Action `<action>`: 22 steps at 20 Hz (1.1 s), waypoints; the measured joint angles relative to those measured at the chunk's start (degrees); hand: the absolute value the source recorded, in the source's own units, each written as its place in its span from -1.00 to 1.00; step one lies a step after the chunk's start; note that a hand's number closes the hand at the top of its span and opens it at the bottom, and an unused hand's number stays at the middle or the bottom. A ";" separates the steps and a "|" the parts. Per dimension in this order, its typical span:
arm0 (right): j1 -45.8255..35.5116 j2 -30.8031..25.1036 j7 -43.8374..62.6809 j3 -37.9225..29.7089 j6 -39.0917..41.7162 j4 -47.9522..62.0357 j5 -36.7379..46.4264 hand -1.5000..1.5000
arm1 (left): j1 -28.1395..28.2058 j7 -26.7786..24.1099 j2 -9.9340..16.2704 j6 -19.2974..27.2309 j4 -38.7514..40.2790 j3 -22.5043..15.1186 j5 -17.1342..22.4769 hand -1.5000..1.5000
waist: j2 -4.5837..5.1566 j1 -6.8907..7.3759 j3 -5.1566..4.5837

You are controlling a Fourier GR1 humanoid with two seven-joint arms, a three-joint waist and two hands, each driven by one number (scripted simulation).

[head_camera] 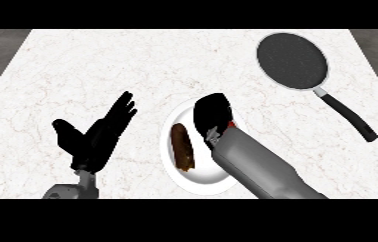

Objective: Pick the tomato from the plate and place it in the pan

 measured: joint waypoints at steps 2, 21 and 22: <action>0.24 1.55 3.23 -4.90 -4.51 0.85 -1.46 1.00 | -0.04 0.14 -0.13 0.25 -0.12 -0.25 -0.37 0.00 | 0.15 0.15 0.06; -7.41 3.68 14.56 -21.20 -45.86 -5.68 8.24 1.00 | -1.10 0.39 -0.42 -0.10 0.48 -0.02 -0.43 0.00 | -0.01 0.45 0.04; -6.85 3.17 13.56 -22.71 -47.65 -5.47 8.19 1.00 | -0.92 0.15 -0.49 -0.01 0.64 -0.05 -0.64 0.00 | 0.03 0.36 0.03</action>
